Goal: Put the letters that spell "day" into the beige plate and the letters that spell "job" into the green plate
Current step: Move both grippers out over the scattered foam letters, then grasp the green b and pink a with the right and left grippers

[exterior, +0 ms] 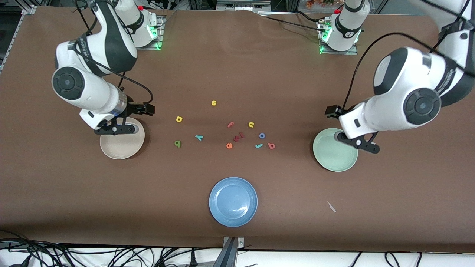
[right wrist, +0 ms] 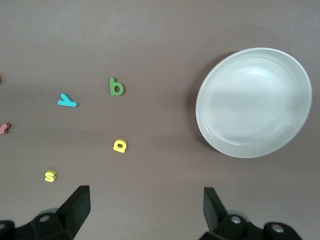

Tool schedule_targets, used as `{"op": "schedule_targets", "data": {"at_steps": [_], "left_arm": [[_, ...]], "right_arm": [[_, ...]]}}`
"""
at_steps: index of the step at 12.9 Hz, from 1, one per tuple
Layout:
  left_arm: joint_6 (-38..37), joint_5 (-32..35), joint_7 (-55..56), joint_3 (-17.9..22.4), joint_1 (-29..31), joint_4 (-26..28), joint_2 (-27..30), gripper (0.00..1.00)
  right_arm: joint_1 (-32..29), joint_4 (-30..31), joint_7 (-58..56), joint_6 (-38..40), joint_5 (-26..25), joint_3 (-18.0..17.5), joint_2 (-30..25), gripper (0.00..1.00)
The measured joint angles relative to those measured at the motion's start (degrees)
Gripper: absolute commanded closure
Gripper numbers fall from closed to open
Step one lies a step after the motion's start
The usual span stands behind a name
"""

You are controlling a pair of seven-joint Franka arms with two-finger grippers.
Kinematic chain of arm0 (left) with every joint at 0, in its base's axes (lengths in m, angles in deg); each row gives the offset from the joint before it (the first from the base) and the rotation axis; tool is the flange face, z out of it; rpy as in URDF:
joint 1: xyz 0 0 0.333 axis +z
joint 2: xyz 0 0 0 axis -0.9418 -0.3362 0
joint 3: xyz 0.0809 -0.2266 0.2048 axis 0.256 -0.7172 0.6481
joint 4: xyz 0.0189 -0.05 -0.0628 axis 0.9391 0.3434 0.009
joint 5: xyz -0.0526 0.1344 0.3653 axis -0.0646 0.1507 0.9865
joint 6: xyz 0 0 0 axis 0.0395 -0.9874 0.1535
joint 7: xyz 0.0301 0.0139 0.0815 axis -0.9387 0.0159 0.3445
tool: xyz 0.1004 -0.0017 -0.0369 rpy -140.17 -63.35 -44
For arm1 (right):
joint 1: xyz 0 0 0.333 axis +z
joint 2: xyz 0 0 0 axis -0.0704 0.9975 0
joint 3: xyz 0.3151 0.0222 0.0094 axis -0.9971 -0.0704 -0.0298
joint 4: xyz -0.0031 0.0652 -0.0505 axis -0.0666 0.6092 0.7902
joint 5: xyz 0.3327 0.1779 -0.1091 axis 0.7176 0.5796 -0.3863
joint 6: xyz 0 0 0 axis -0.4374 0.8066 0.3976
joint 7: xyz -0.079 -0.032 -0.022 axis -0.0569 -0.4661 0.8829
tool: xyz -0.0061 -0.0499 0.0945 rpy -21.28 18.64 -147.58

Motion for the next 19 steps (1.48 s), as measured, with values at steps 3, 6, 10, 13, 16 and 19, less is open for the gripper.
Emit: {"op": "schedule_targets", "data": {"at_steps": [3,6,10,13,16,19], "left_arm": [[8.09,0.00,0.00,0.00,-0.46,-0.18,-4.47,0.00],[15.24,0.00,-0.08,-0.04,-0.82,-0.47,-8.04,0.00],[21.52,0.00,-0.14,-0.11,-3.90,-0.65,-11.52,0.00],[25.73,0.00,-0.58,-0.16,-6.65,-0.68,-14.56,0.00],[33.10,0.00,-0.04,-0.13,-8.27,-0.65,-18.57,0.00],[33.64,-0.05,4.31,-0.12,-8.24,-0.85,-19.61,0.00]], "right_arm": [[2.13,0.72,2.61,-4.91,0.01,-0.08,2.74,0.00],[4.11,2.66,4.97,-10.54,0.01,-0.13,4.08,0.00],[4.26,5.63,5.24,-18.51,0.01,-0.01,6.59,0.00],[4.23,5.74,5.28,-24.47,0.01,0.10,10.33,0.00],[4.23,5.71,5.28,-30.41,0.01,0.16,14.44,0.00],[4.22,5.30,5.38,-32.26,0.01,0.19,16.62,0.01]]}}
